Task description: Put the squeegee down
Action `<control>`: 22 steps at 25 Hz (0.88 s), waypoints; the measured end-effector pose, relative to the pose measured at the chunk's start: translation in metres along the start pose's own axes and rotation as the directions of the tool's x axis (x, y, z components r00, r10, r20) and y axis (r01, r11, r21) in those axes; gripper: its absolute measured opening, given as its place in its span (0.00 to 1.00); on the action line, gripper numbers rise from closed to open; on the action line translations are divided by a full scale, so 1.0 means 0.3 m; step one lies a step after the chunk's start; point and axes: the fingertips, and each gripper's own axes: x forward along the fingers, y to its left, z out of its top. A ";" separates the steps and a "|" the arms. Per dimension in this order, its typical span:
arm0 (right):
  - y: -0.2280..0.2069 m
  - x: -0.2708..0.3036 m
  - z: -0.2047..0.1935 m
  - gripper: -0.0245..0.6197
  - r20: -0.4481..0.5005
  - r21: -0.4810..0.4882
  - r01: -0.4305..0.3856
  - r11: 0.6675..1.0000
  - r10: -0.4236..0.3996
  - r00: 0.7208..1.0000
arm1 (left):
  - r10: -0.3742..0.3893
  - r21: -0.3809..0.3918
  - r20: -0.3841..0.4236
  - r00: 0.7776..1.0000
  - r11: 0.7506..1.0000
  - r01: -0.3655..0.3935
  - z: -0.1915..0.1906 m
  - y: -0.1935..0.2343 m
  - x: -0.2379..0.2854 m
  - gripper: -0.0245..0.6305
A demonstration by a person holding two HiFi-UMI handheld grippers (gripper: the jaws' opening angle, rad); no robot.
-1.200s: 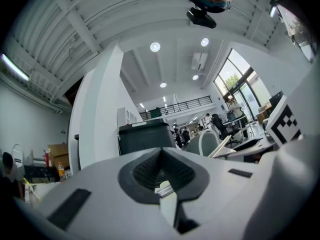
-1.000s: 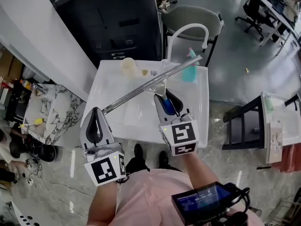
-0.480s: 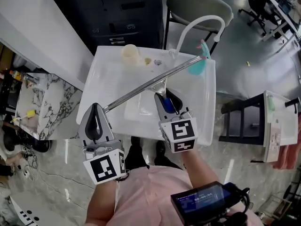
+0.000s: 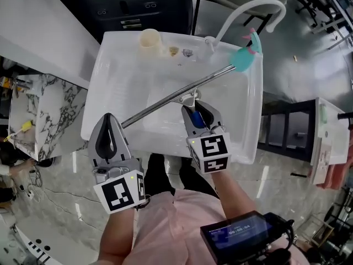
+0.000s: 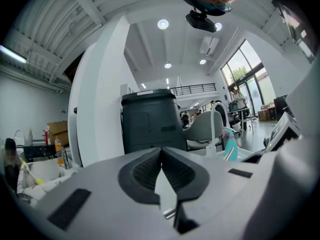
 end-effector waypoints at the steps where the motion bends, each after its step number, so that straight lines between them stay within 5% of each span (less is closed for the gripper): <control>1: 0.000 0.013 -0.021 0.23 -0.016 0.007 -0.003 1.000 0.003 1.000 | -0.001 -0.002 -0.009 1.000 1.000 0.001 -0.014 0.001 0.009 0.05; 22: -0.045 0.215 -0.343 0.23 -0.297 0.122 -0.015 0.992 0.051 0.954 | -0.062 -0.073 -0.150 0.987 0.996 0.051 -0.255 -0.020 0.208 0.05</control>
